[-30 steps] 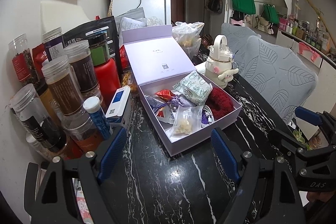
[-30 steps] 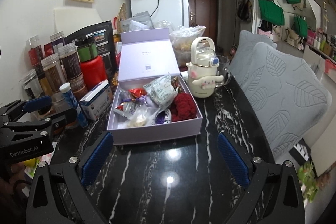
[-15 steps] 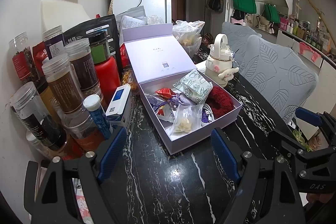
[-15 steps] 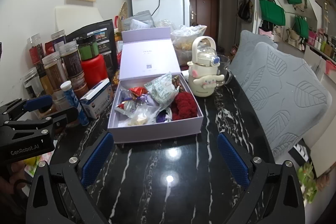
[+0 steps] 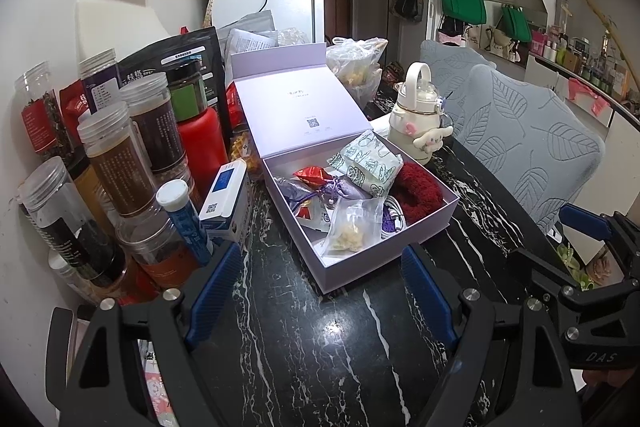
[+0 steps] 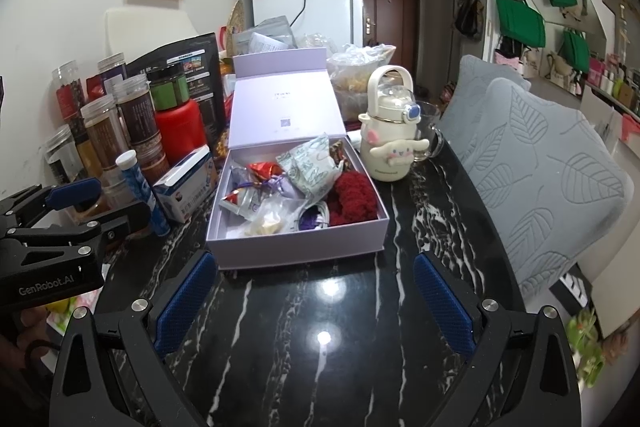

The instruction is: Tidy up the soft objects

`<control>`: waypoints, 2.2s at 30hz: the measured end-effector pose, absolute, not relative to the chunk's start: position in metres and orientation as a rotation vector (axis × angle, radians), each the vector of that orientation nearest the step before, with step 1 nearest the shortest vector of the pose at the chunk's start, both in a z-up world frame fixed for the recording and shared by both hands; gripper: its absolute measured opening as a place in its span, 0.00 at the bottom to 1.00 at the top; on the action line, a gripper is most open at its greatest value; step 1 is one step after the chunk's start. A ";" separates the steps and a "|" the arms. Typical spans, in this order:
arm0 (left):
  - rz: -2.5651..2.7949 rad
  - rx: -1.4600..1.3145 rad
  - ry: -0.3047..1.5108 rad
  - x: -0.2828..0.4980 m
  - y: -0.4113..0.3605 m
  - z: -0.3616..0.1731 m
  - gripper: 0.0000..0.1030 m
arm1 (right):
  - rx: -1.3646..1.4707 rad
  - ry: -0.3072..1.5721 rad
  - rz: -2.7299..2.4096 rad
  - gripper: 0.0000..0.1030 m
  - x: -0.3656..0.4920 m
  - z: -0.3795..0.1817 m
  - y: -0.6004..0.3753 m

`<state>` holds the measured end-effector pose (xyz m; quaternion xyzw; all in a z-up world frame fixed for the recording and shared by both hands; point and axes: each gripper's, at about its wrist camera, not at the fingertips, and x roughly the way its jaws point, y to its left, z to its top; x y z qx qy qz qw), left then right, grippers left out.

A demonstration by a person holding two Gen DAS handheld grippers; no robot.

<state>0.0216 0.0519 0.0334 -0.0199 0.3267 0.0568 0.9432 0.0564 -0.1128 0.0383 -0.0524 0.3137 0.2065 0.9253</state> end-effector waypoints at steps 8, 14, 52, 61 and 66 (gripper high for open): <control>0.102 -0.036 0.670 0.021 0.050 0.033 0.80 | -0.110 0.644 0.425 0.98 0.056 0.038 -0.113; 0.097 -0.035 0.670 0.020 0.049 0.033 0.80 | -0.109 0.648 0.422 0.98 0.056 0.037 -0.113; 0.078 -0.020 0.713 0.026 0.044 0.028 0.80 | -0.110 0.668 0.386 0.98 0.059 0.034 -0.126; 0.072 -0.016 0.718 0.025 0.040 0.027 0.80 | -0.110 0.669 0.383 0.98 0.059 0.034 -0.127; 0.066 -0.013 0.721 0.025 0.039 0.025 0.80 | -0.111 0.669 0.384 0.98 0.059 0.034 -0.127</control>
